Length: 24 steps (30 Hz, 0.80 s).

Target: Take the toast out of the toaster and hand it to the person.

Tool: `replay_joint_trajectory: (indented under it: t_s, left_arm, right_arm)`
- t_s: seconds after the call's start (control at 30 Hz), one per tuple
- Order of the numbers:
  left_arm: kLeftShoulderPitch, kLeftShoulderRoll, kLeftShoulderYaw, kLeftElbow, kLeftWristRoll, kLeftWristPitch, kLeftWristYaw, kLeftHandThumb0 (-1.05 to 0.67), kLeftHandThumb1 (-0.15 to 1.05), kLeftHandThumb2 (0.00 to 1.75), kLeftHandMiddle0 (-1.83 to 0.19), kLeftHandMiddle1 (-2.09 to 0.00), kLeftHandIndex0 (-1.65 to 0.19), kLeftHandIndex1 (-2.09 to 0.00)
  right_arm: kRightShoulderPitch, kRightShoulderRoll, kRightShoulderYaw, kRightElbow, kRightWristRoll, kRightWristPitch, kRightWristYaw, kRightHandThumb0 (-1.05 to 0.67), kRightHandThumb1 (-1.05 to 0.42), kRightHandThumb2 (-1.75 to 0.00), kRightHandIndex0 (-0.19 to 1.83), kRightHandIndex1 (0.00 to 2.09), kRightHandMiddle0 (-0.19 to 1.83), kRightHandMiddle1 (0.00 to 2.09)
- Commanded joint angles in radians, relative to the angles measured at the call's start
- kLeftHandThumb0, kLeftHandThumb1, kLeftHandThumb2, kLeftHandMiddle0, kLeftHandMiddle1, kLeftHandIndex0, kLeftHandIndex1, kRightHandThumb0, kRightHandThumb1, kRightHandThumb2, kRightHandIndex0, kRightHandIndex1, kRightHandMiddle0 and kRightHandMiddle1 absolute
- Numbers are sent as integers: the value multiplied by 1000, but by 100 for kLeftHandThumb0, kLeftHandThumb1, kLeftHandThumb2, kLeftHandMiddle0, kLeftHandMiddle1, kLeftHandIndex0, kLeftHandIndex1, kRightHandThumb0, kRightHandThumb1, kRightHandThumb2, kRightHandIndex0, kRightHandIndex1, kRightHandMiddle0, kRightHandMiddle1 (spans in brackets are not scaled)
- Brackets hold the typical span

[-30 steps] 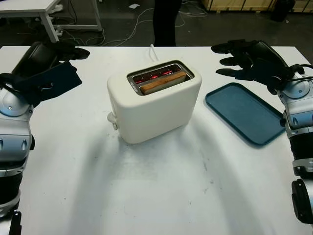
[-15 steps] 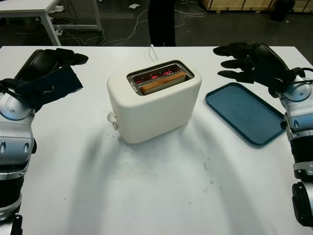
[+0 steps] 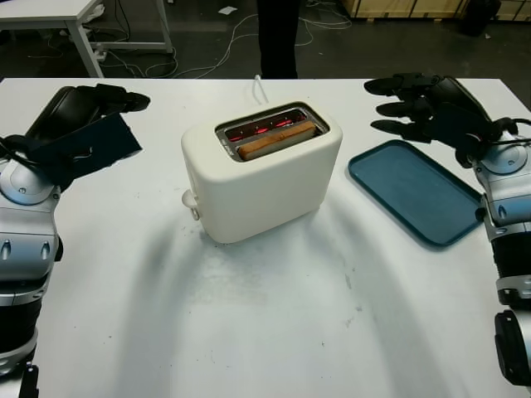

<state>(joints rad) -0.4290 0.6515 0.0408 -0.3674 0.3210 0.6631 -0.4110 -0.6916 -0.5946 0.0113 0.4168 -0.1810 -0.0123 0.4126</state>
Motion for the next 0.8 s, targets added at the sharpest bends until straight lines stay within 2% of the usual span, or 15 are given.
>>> replay_joint_trajectory:
  t_s: [0.0,0.5,0.77]
  left_arm:
    - [4,10,-4,-12,-5,-12,-8,-3,92,11,-61,-27,-64,-1]
    - [-12,16,-15,-21,3,23,-21,-2,92,11,-60,-26,-62,0]
    - [-11,19,-14,-10,0,0,-16,-3,92,9,-61,-27,-63,-1]
  right_arm:
    - [1,11,5,-4,0,13,-7,-43,-92,-12,65,0,56,1]
    - [-8,24,7,-15,13,42,5,-47,-92,-8,67,1,58,1]
    - [-11,18,7,-12,13,45,13,-47,-92,-8,67,1,58,0]
